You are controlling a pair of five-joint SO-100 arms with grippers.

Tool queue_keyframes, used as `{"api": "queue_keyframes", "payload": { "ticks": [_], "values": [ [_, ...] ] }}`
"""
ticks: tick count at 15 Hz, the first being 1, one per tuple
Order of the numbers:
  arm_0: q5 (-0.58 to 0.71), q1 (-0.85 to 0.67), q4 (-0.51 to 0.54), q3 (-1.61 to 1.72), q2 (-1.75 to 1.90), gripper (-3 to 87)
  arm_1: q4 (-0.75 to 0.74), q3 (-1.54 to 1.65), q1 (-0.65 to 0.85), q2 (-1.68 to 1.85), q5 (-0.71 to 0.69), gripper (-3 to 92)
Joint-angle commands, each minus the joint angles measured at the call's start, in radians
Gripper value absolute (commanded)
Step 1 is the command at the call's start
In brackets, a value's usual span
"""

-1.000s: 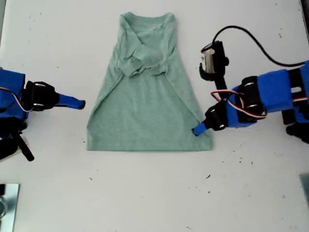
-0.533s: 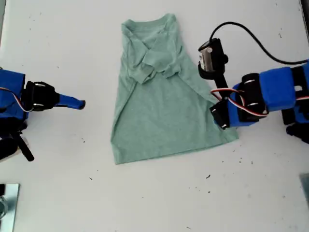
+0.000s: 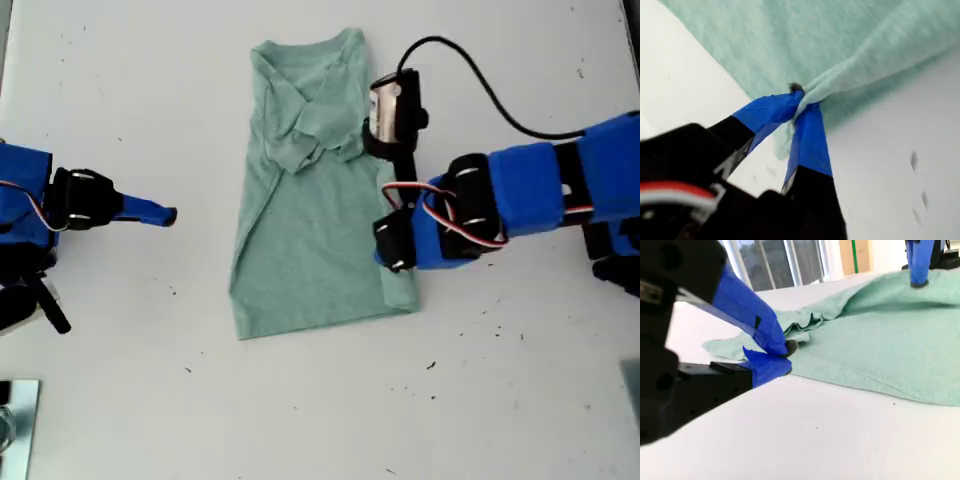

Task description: Fold t shirt

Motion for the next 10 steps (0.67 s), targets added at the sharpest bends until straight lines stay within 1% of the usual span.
{"api": "queue_keyframes", "payload": {
  "ticks": [1, 2, 3, 5, 6, 7, 8, 9, 10],
  "values": [
    [0.009, -0.005, -0.014, 0.012, -0.002, -0.1, -0.319, 0.064, -0.009, -0.041, 0.005, 34.9],
    [0.009, 0.0, -0.014, 0.012, -0.002, -0.1, -0.308, 0.064, -0.02, -0.06, 0.018, 35.8],
    [0.006, 0.003, -0.014, 0.012, -0.002, -0.1, -0.245, 0.054, -0.037, -0.021, 0.035, 32.9],
    [0.008, -0.003, -0.014, 0.012, -0.002, -0.1, 0.051, -0.146, -0.06, 0.1, 0.008, 31.3],
    [0.002, -0.006, -0.014, 0.012, 0.0, -0.1, 0.196, -0.181, -0.049, 0.158, -0.041, 28.5],
    [0.0, -0.014, -0.014, 0.012, 0.0, 0.1, 0.319, -0.071, -0.003, 0.256, -0.077, 21.2],
    [0.0, -0.021, -0.014, 0.012, 0.0, 2.4, 0.293, 0.212, 0.067, 0.413, -0.143, 13.1],
    [0.0, -0.025, -0.014, 0.012, 0.0, 2.2, 0.156, 0.543, 0.141, 0.589, -0.216, 9.3],
    [0.0, -0.025, -0.014, 0.012, 0.0, 0.3, 0.055, 0.822, 0.192, 0.769, -0.224, 7.0]
  ]
}}
